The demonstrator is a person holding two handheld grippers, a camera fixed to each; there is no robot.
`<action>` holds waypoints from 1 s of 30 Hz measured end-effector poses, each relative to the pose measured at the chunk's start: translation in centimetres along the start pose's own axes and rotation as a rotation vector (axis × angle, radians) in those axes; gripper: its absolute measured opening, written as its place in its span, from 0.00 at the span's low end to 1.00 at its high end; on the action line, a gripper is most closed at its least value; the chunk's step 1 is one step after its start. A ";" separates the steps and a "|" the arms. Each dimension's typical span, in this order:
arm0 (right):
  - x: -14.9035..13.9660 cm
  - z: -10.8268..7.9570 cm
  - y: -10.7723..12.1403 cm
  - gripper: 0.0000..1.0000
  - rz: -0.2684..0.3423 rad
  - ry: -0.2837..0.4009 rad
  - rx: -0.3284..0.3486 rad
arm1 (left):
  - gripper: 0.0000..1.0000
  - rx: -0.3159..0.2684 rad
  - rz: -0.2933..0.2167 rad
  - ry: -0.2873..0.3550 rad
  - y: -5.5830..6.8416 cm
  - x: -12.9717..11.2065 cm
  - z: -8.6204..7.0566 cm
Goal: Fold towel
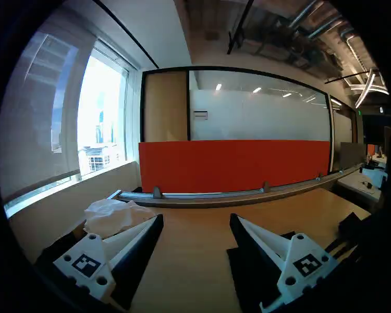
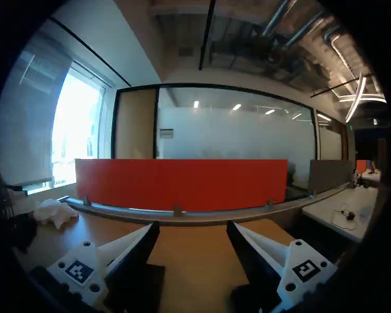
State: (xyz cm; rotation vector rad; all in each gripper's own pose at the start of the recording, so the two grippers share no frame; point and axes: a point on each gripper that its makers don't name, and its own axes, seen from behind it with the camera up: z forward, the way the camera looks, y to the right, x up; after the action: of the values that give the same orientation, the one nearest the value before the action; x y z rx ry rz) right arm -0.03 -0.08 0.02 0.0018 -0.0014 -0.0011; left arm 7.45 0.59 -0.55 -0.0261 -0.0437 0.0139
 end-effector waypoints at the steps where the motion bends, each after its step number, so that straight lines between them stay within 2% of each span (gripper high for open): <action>1: -0.1 0.0 -0.1 1.00 -0.002 -0.002 0.003 | 0.94 -0.010 0.005 -0.005 0.2 0.1 0.0; 8: -0.4 0.1 -1.7 1.00 -0.060 -0.043 0.069 | 0.94 -0.100 0.046 -0.044 2.0 0.7 0.0; 12: -0.8 0.1 -3.1 1.00 -0.108 -0.086 0.139 | 0.94 -0.171 0.057 -0.067 3.5 1.0 -0.2; 18: -0.6 -0.2 -5.3 1.00 -0.145 -0.139 0.259 | 0.94 -0.271 0.076 -0.108 5.5 1.1 -0.6; 23: -1.2 -0.5 -6.5 1.00 -0.163 -0.191 0.348 | 0.94 -0.334 0.098 -0.145 6.8 0.5 -0.8; 30: -2.8 -1.2 -7.2 1.00 -0.214 -0.253 0.415 | 0.94 -0.399 0.134 -0.196 8.3 -1.3 -1.3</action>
State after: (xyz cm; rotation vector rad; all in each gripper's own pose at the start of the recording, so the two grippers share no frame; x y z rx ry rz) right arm -2.84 -7.24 -1.15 0.4165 -0.2544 -0.2154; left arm 6.14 8.86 -2.09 -0.4265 -0.2403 0.1412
